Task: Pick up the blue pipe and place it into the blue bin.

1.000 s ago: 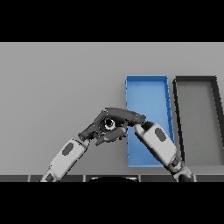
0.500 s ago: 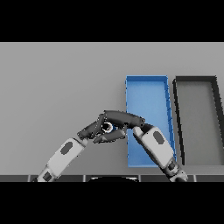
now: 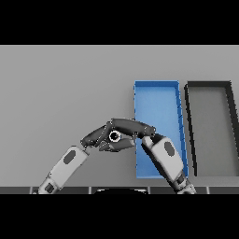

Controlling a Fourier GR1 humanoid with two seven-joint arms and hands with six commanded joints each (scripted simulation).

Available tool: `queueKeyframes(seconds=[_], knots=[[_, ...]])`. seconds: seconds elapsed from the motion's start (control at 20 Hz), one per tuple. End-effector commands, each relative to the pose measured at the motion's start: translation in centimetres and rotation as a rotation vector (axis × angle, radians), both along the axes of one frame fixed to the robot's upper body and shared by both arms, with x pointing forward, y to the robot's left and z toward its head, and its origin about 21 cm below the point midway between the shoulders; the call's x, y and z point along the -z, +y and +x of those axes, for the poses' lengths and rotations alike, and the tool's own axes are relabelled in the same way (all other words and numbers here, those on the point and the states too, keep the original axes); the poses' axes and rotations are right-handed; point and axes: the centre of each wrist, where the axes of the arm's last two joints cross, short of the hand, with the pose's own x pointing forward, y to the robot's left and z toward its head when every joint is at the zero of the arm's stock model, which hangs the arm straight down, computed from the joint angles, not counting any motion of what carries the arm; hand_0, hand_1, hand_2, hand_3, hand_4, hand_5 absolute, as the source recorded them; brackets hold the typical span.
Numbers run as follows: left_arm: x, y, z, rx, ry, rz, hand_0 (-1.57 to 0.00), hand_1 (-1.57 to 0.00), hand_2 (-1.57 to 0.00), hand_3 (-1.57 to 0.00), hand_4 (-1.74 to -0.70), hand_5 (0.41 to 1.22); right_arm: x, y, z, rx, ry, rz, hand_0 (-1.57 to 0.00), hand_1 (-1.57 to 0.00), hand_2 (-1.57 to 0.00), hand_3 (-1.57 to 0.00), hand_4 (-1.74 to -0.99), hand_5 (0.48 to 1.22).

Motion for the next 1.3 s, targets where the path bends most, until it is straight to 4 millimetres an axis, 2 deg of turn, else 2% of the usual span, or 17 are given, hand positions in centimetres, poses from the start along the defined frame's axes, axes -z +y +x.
queueKeyframes(seconds=[0.0,0.15,0.2,0.3,0.45,0.7,0.9,1.05,1.1,1.25], knots=[[0.1,-0.1,0.0,0.004,-0.009,-0.003,-0.08,-0.07,-0.07,-0.03,-0.83,0.719,-0.3,-0.2,0.0,0.011,-0.006,-0.003,-1.57,-1.57,-1.57,-1.57,-1.485,1.219],[0.3,0.3,0.1,-0.009,0.033,-0.029,-0.04,-0.03,-0.04,-0.01,-0.84,0.636,-0.4,0.0,-0.1,0.017,-0.01,-0.002,-1.57,-1.57,-1.57,-1.57,-1.487,1.22],[0.3,-0.1,-0.1,-0.031,0.064,-0.011,-0.03,-0.03,-0.03,-0.01,-0.85,0.623,-0.2,-0.1,0.0,0.025,-0.007,-0.006,-1.57,-1.57,-1.57,-1.57,-1.488,1.22],[0.7,0.3,-0.5,-0.058,0.103,0.015,-0.02,-0.02,-0.02,-0.01,-0.87,0.612,-0.3,-0.1,0.0,0.03,0.006,0.008,-1.57,-1.57,-1.57,-1.57,-1.491,1.22],[0.5,0.1,-0.5,-0.073,0.097,0.033,-0.01,-0.01,-0.01,0.0,-0.88,0.572,-0.7,-0.1,0.8,-0.003,0.161,0.07,-1.57,-1.57,-1.57,-1.57,-1.492,1.221],[0.8,0.5,-0.5,-0.069,0.122,0.043,0.0,0.0,0.0,0.0,-0.87,0.523,-4.3,-0.5,1.6,-0.035,0.265,0.152,-1.57,-1.57,-1.57,-1.57,-1.493,1.221],[0.7,0.3,-0.9,-0.063,0.113,0.052,0.0,0.0,0.0,0.0,-0.86,0.498,-9.5,-0.9,1.9,-0.022,0.2,0.202,-1.57,-1.57,-1.57,-1.57,-1.494,1.221],[1.0,0.1,-1.2,-0.055,0.114,0.052,0.0,0.0,0.0,0.0,-0.87,0.485,-13.1,-1.5,3.5,0.012,0.108,0.254,-1.57,-1.57,-1.57,-1.57,-1.496,1.221],[1.1,0.7,-1.1,-0.061,0.107,0.048,0.0,0.0,0.0,0.0,-0.87,0.484,-13.8,-1.9,4.2,0.054,0.101,0.272,-1.57,-1.57,-1.57,-1.57,-1.496,1.221],[0.8,0.4,-1.1,-0.073,0.119,0.06,0.0,0.0,0.0,0.0,-0.86,0.484,-15.1,-3.6,6.4,0.216,0.074,0.309,-1.57,-1.57,-1.57,-1.57,-1.498,1.221]])
